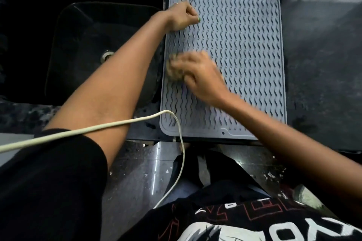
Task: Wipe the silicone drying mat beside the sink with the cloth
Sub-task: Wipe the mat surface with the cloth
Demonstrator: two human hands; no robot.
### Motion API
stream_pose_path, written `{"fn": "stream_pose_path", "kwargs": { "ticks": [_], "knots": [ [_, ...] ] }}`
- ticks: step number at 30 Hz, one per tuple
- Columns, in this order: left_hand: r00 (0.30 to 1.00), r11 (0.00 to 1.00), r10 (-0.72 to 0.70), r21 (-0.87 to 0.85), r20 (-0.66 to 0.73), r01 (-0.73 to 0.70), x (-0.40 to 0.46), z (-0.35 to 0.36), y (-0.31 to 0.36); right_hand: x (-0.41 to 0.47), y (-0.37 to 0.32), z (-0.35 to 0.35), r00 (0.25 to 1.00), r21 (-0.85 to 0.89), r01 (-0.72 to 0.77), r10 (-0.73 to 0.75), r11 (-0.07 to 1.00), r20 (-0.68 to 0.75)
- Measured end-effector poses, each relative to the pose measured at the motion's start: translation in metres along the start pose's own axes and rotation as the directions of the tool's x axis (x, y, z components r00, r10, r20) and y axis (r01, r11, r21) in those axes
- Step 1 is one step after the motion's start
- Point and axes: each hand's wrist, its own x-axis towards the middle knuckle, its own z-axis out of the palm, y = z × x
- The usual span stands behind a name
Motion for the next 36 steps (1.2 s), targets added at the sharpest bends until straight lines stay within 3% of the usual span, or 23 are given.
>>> {"fn": "stream_pose_path", "kwargs": {
  "ticks": [3,5,10,13,15,17,19,21,24,26,31,34,36],
  "knots": [
    [1.000,1.000,0.013,-0.007,0.028,-0.013,-0.012,0.005,-0.004,0.036,0.008,0.008,0.995,-0.238,-0.099,0.097,0.966,-0.021],
    [0.998,1.000,0.011,0.021,0.054,-0.012,-0.020,0.004,-0.006,0.042,0.004,0.013,0.994,-0.296,-0.098,0.106,0.950,0.011],
    [0.999,0.999,0.030,0.009,0.037,-0.031,-0.032,0.012,-0.013,-0.029,-0.016,0.016,0.991,-0.129,0.074,-0.058,0.989,0.123],
    [0.999,0.990,0.048,0.132,-0.016,-0.046,-0.034,0.020,-0.014,-0.081,-0.038,0.020,0.963,-0.060,0.160,-0.143,0.985,0.228],
    [0.996,0.974,0.047,0.226,-0.075,-0.029,-0.035,0.026,-0.013,-0.090,-0.040,0.021,0.935,-0.092,0.201,-0.163,0.975,0.316],
    [0.987,0.970,0.062,0.243,-0.151,-0.024,-0.036,0.033,-0.012,-0.084,-0.035,0.012,0.926,-0.008,0.190,-0.177,0.982,0.333],
    [0.968,0.990,0.081,0.130,-0.239,-0.051,-0.037,0.041,-0.015,-0.072,-0.023,0.002,0.955,0.139,0.112,-0.146,0.984,0.260],
    [0.947,0.996,0.085,0.015,-0.309,-0.085,-0.041,0.048,-0.021,-0.057,-0.003,-0.007,0.995,0.191,-0.006,-0.013,0.982,0.099],
    [0.935,0.991,0.113,0.105,-0.336,-0.082,-0.046,0.060,-0.023,-0.039,0.024,-0.016,0.990,-0.053,-0.142,0.142,0.988,0.009],
    [0.934,0.977,0.135,0.200,-0.331,-0.071,-0.045,0.068,-0.023,-0.045,0.027,-0.013,0.993,-0.140,-0.090,0.100,0.986,0.065],
    [0.935,0.960,0.134,0.277,-0.329,-0.041,-0.044,0.074,-0.025,-0.107,0.006,-0.006,0.976,-0.051,0.121,-0.110,0.991,0.187],
    [0.934,0.955,0.120,0.296,-0.336,-0.016,-0.045,0.076,-0.021,-0.128,-0.005,-0.007,0.945,-0.013,0.183,-0.172,0.983,0.277],
    [0.922,0.947,0.112,0.321,-0.369,0.013,-0.047,0.081,-0.015,-0.125,-0.001,-0.018,0.920,0.108,0.169,-0.196,0.980,0.338]
  ]
}}
